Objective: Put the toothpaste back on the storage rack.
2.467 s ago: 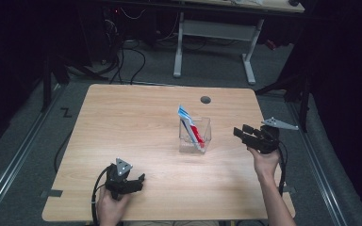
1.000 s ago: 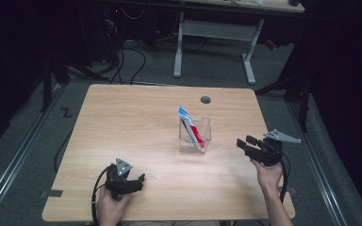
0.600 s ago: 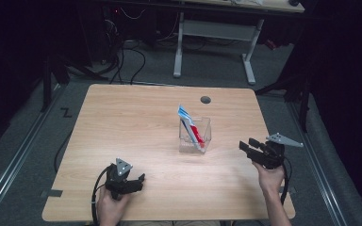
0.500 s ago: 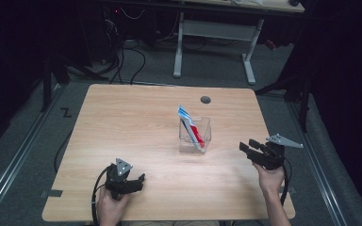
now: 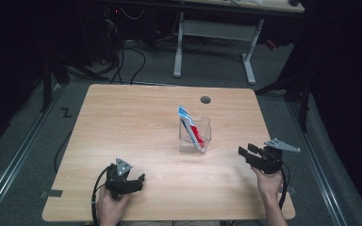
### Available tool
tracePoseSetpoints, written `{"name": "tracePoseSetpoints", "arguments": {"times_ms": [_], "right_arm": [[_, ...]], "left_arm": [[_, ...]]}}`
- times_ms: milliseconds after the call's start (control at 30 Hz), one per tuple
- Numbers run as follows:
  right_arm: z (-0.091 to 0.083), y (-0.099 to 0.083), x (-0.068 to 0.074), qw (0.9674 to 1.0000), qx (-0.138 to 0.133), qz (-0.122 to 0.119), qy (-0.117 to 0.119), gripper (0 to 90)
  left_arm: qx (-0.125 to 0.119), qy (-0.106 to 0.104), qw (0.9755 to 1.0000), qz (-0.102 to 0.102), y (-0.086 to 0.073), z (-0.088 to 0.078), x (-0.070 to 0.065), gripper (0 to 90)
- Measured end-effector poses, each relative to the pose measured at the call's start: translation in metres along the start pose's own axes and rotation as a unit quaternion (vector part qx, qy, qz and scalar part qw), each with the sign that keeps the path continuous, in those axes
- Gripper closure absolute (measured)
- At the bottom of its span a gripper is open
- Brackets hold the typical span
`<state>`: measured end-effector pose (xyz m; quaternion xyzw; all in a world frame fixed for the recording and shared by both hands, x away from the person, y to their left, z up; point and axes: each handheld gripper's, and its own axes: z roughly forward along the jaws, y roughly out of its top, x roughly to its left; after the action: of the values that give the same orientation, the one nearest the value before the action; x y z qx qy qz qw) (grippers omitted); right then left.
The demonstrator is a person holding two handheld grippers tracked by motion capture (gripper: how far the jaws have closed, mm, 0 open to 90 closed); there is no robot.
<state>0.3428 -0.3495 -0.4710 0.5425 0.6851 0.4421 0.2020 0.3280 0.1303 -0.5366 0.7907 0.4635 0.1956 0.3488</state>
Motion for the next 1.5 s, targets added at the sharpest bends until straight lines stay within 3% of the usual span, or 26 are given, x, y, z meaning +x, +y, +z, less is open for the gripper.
{"name": "tracePoseSetpoints", "arguments": {"times_ms": [900, 1500], "right_arm": [[0.017, -0.028, 0.010, 0.9993, 0.037, -0.008, -0.003, 47.6], [0.029, -0.042, 0.020, 0.9963, 0.067, -0.046, -0.028, 46.5]], "left_arm": [[0.000, 0.000, 1.0000, 0.000, 0.000, 0.000, 0.000, 17.4], [0.000, 0.000, 1.0000, 0.000, 0.000, 0.000, 0.000, 17.4]]}}
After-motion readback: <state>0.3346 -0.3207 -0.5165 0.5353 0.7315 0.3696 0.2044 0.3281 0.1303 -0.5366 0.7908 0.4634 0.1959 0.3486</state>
